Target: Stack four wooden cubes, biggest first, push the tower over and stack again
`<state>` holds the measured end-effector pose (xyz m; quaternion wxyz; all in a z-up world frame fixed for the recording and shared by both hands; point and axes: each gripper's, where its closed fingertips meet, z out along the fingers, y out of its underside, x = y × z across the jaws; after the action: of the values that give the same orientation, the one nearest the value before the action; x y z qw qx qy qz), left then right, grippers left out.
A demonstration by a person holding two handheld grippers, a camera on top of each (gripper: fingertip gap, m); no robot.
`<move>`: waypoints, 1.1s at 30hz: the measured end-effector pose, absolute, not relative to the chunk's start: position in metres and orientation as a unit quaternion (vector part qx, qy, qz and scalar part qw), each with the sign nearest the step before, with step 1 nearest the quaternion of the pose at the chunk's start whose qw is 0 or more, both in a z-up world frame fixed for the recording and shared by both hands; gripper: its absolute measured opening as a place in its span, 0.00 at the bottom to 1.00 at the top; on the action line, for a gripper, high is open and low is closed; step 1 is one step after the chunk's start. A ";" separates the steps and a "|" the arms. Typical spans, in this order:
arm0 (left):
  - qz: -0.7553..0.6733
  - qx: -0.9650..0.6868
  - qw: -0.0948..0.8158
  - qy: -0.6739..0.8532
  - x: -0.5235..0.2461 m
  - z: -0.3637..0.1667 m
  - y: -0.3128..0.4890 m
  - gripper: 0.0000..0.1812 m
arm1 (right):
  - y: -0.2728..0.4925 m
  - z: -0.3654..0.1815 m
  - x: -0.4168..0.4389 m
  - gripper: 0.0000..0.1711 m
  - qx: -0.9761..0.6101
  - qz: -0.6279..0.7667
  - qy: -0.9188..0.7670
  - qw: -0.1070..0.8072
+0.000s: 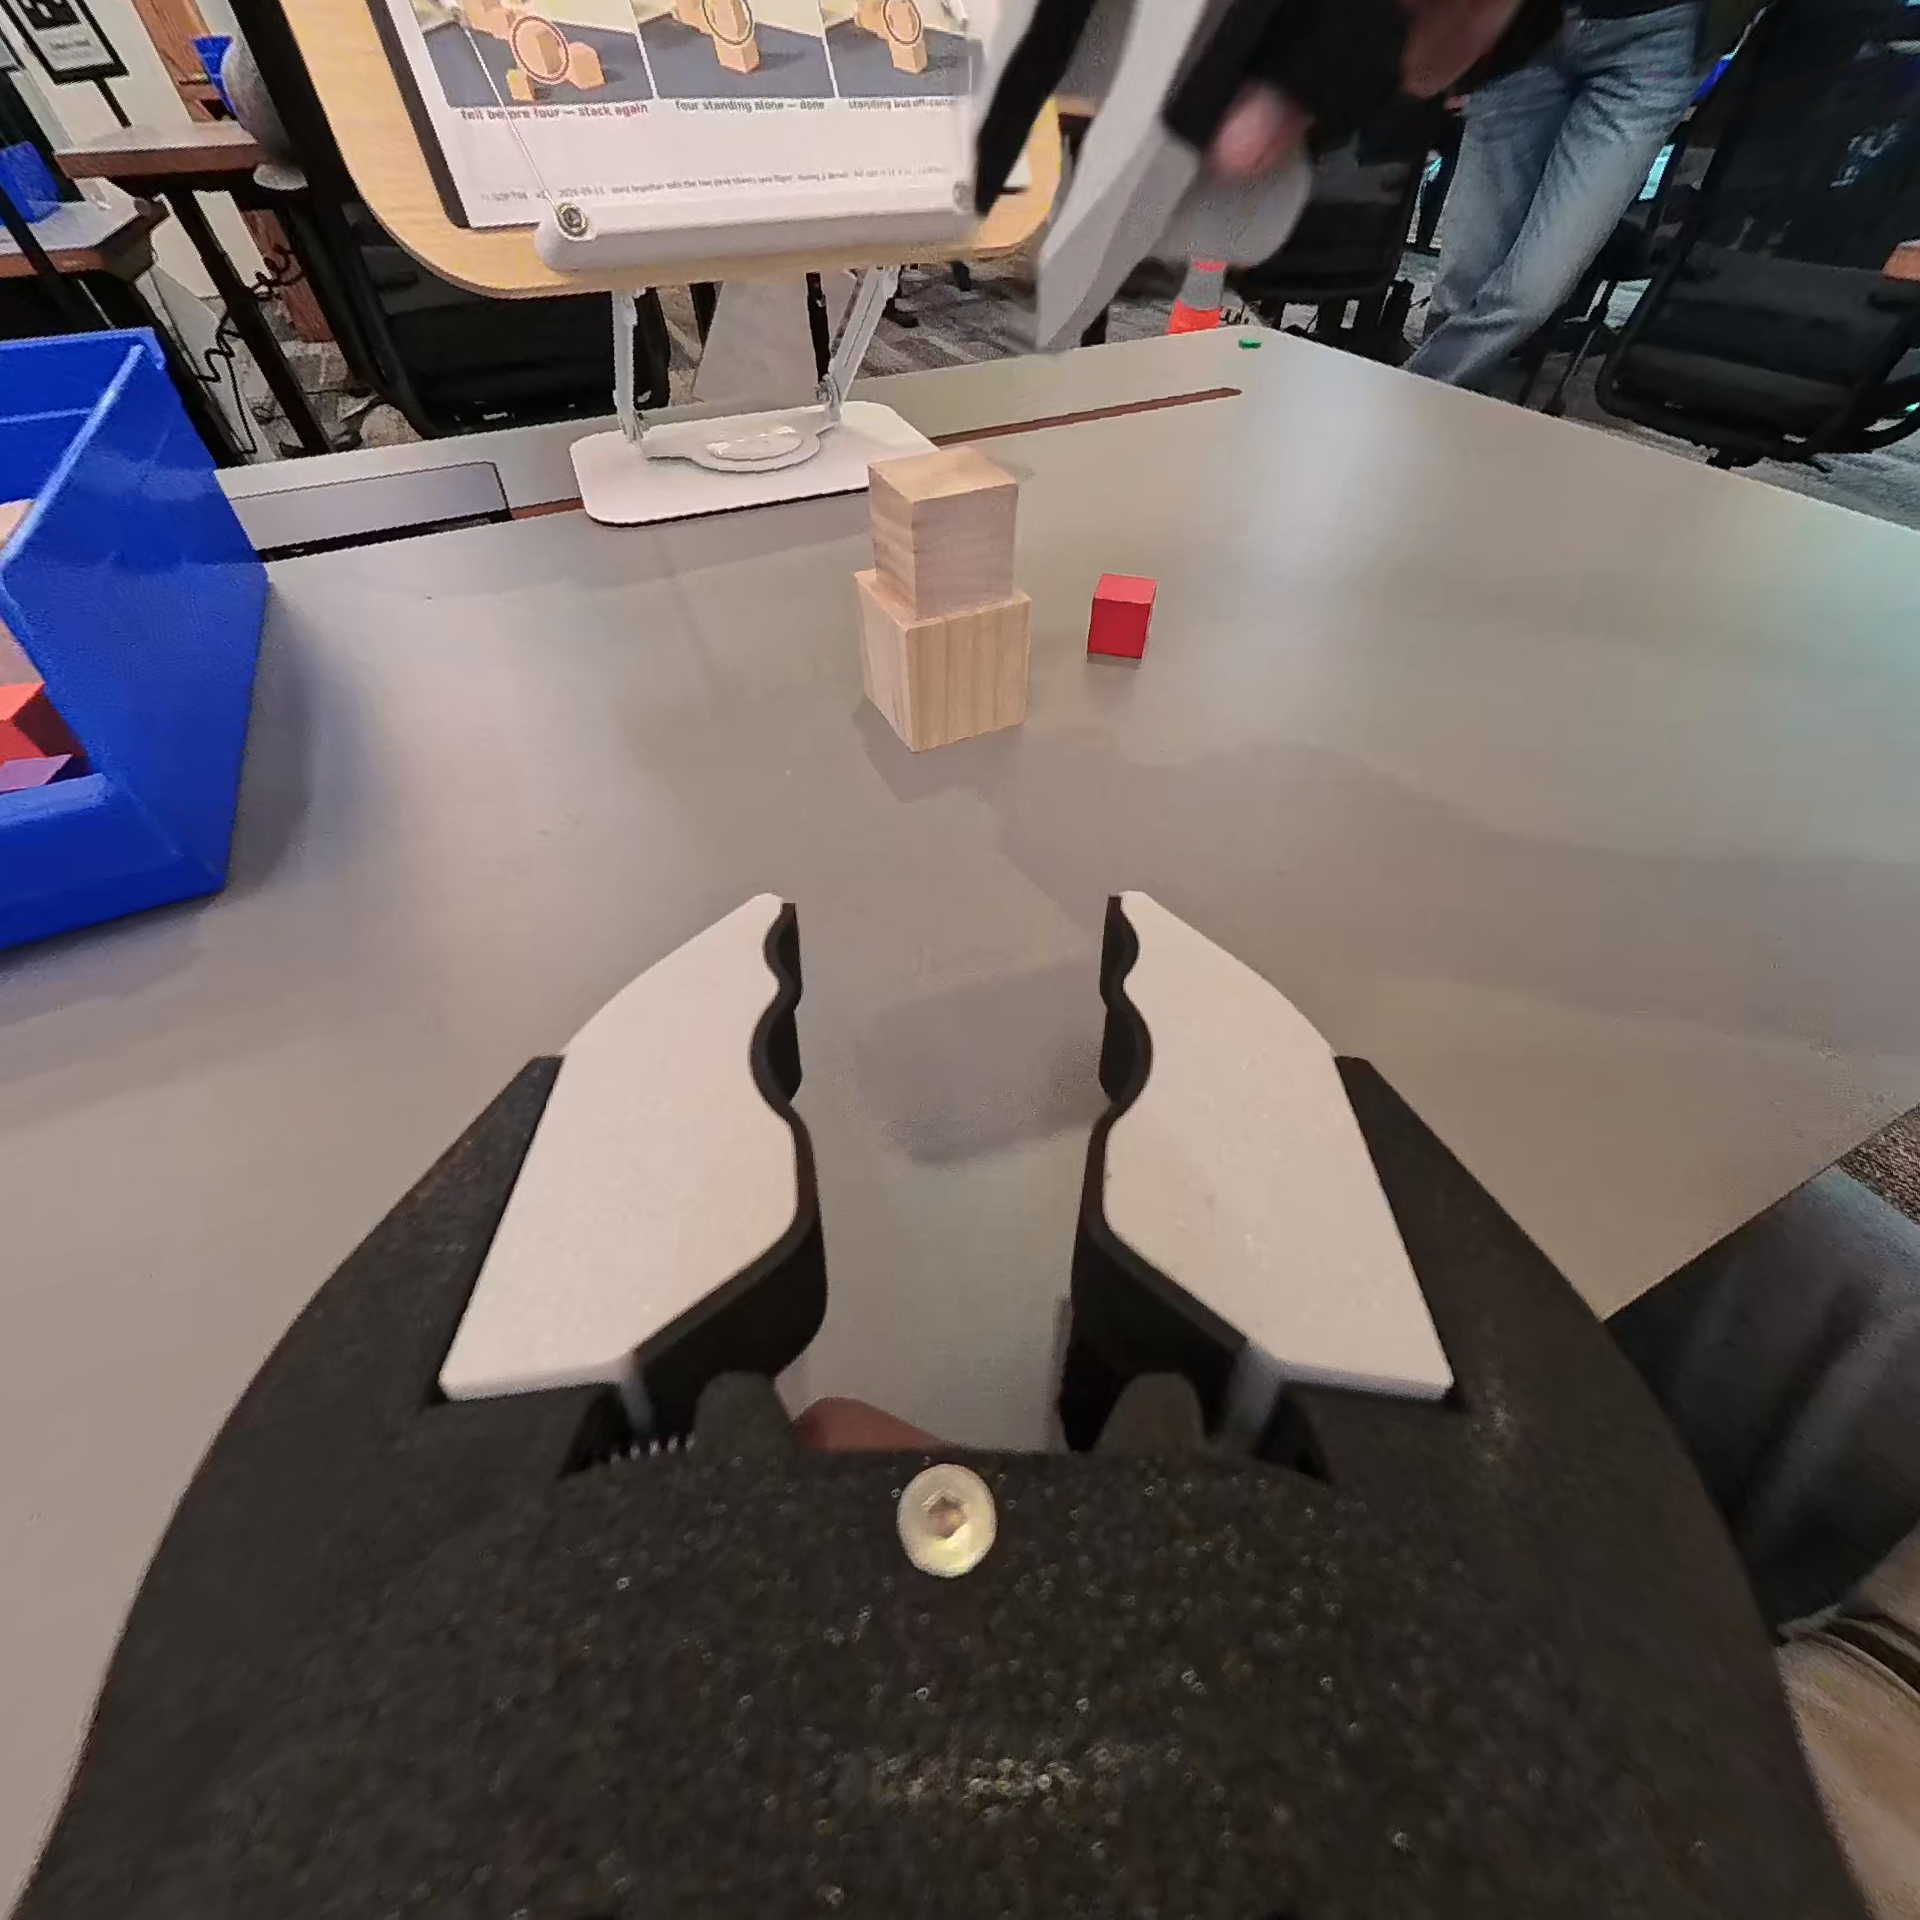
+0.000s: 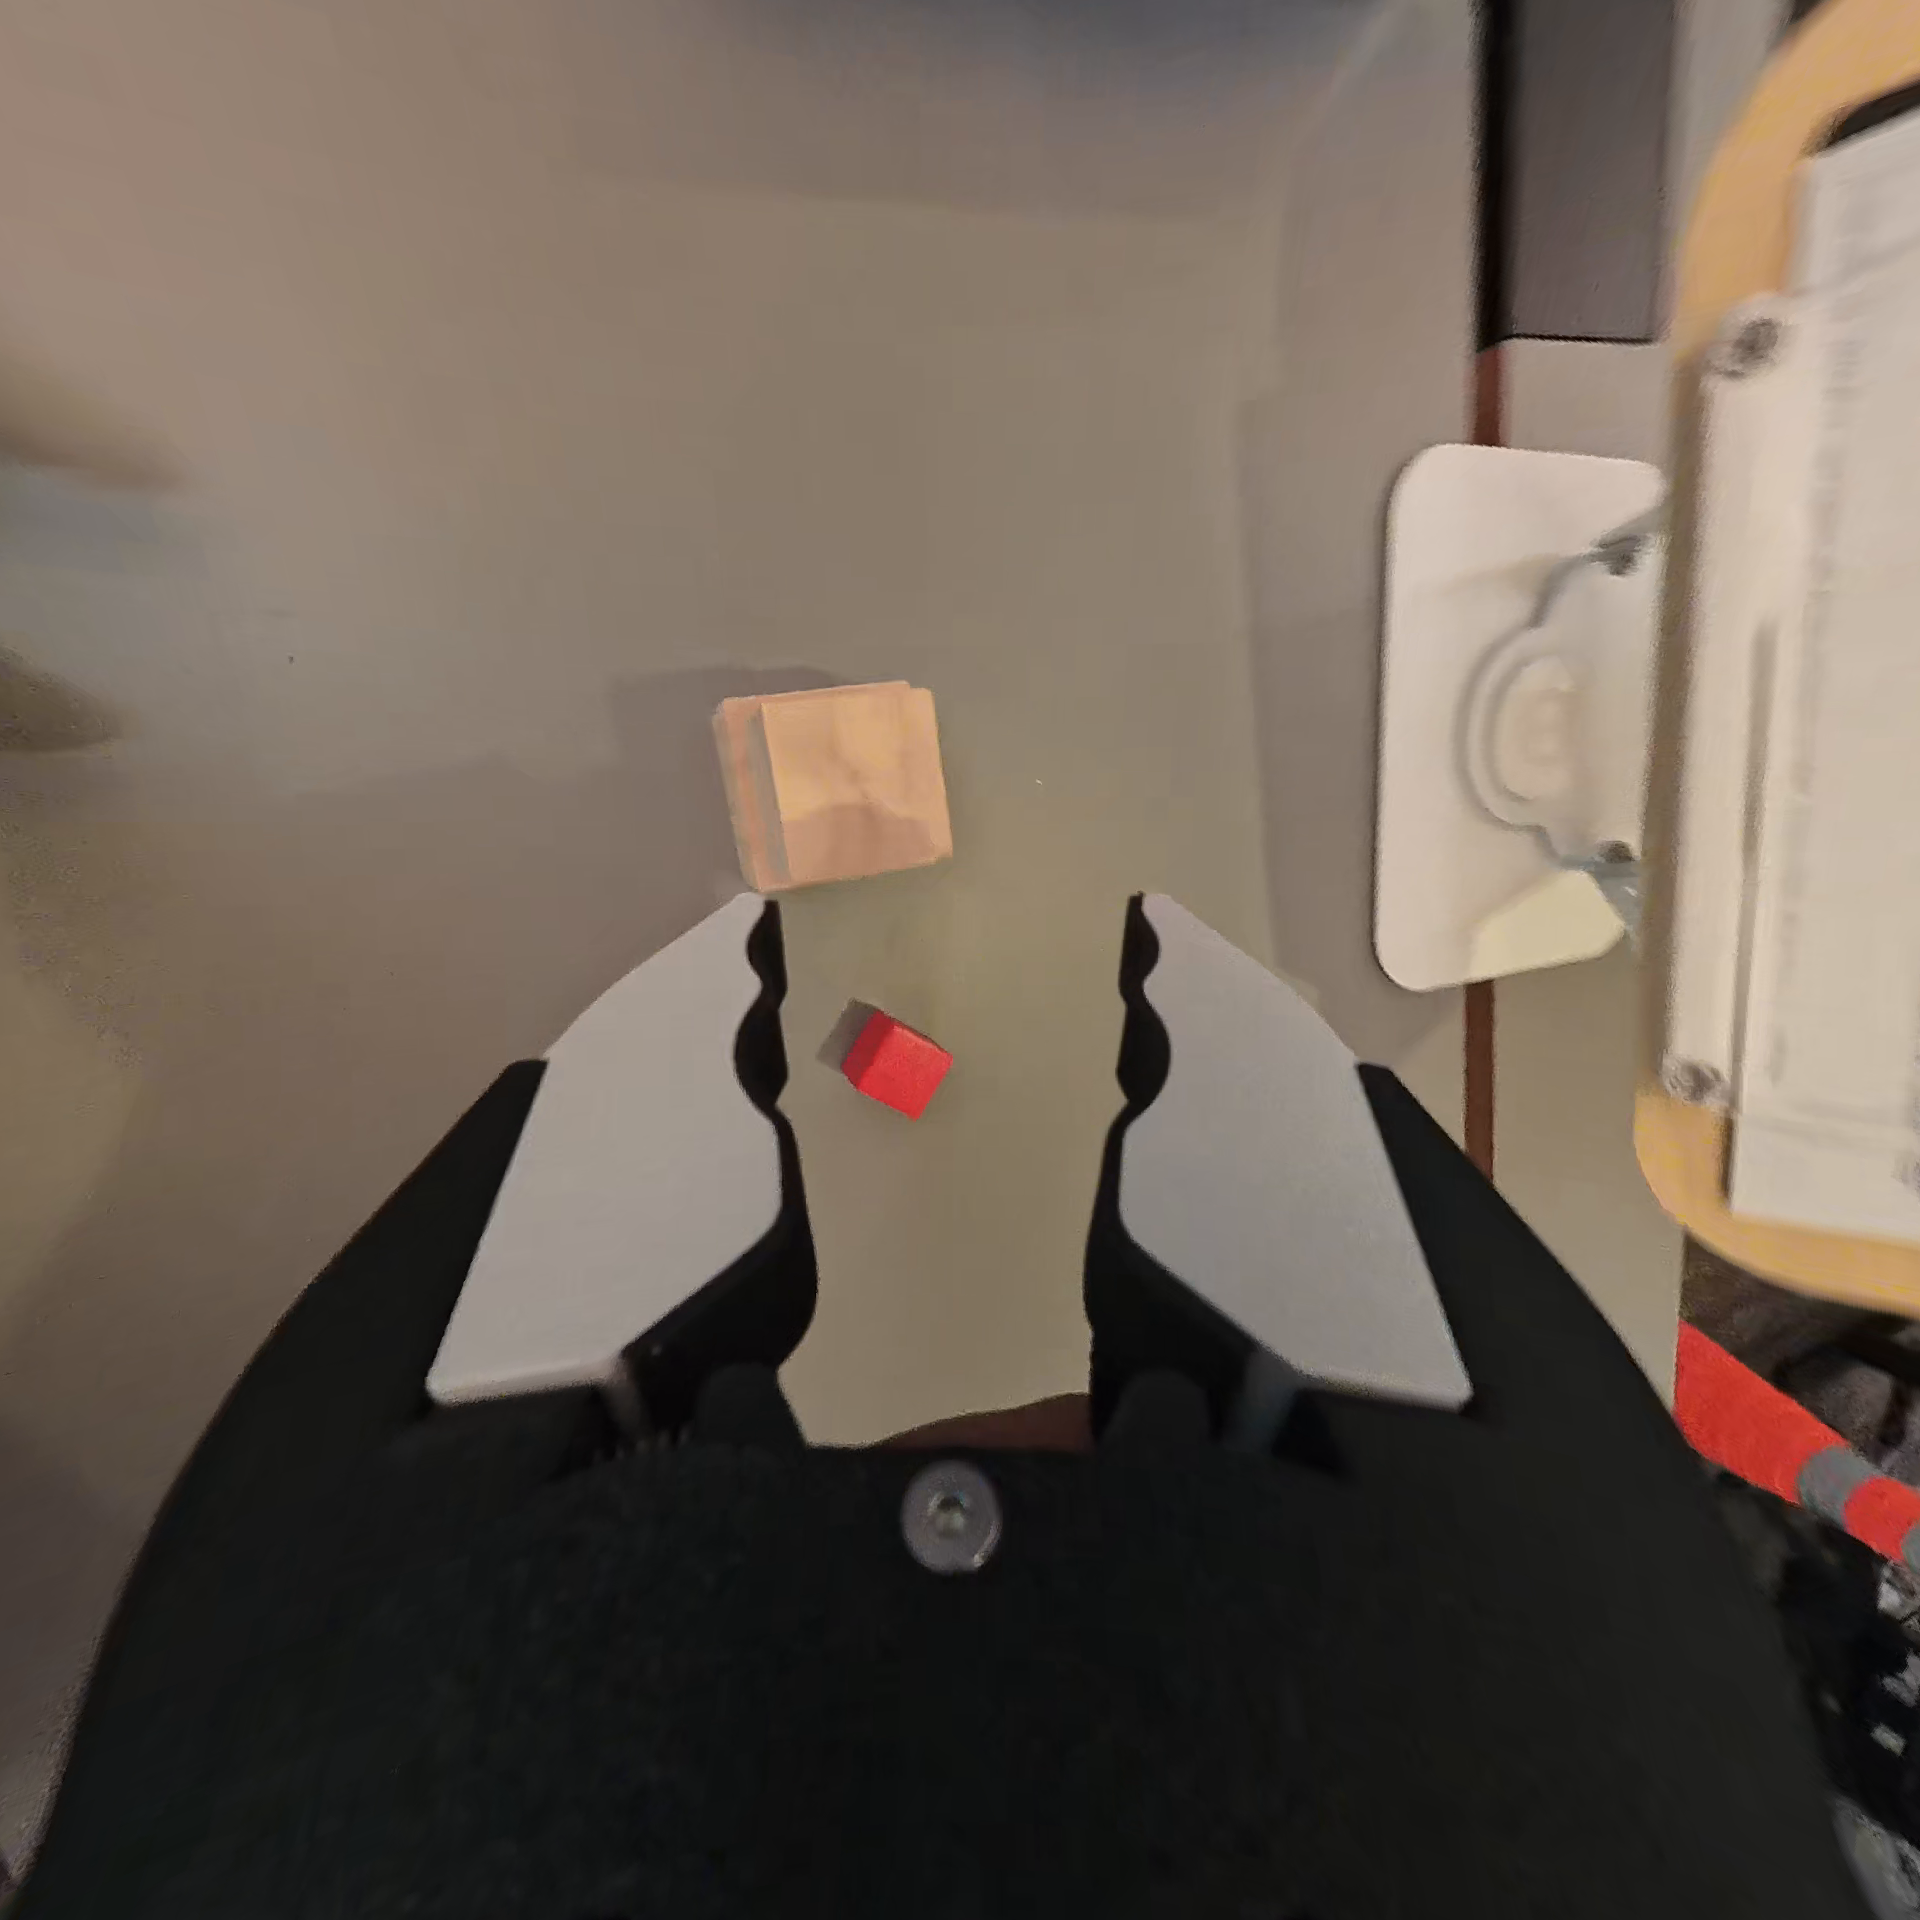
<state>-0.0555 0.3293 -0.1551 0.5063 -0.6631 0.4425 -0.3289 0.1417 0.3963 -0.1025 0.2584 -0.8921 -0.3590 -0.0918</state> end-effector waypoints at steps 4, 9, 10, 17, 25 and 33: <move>-0.338 -0.665 0.503 0.437 -0.056 -0.153 0.330 0.30 | 0.368 -0.106 0.165 0.35 -0.903 -0.095 -0.285 0.309; -0.336 -0.665 0.501 0.440 -0.054 -0.155 0.327 0.30 | 0.358 -0.160 0.198 0.35 -0.929 -0.073 -0.175 0.316; -0.335 -0.665 0.501 0.442 -0.053 -0.155 0.326 0.30 | 0.358 -0.171 0.201 0.35 -0.933 -0.072 -0.158 0.315; -0.331 -0.664 0.504 0.443 -0.054 -0.155 0.327 0.30 | 0.362 -0.217 0.207 0.33 -0.946 -0.068 -0.099 0.301; -0.335 -0.665 0.499 0.443 -0.054 -0.157 0.328 0.30 | 0.366 -0.236 0.204 0.28 -0.958 -0.054 -0.100 0.261; -0.335 -0.666 0.498 0.443 -0.054 -0.158 0.329 0.30 | 0.369 -0.223 0.200 0.17 -0.950 -0.057 -0.144 0.270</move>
<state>-0.0540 0.3290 -0.1578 0.4978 -0.6663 0.4425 -0.3352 0.2002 0.3690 -0.2229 0.2702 -0.9502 -0.1441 -0.0574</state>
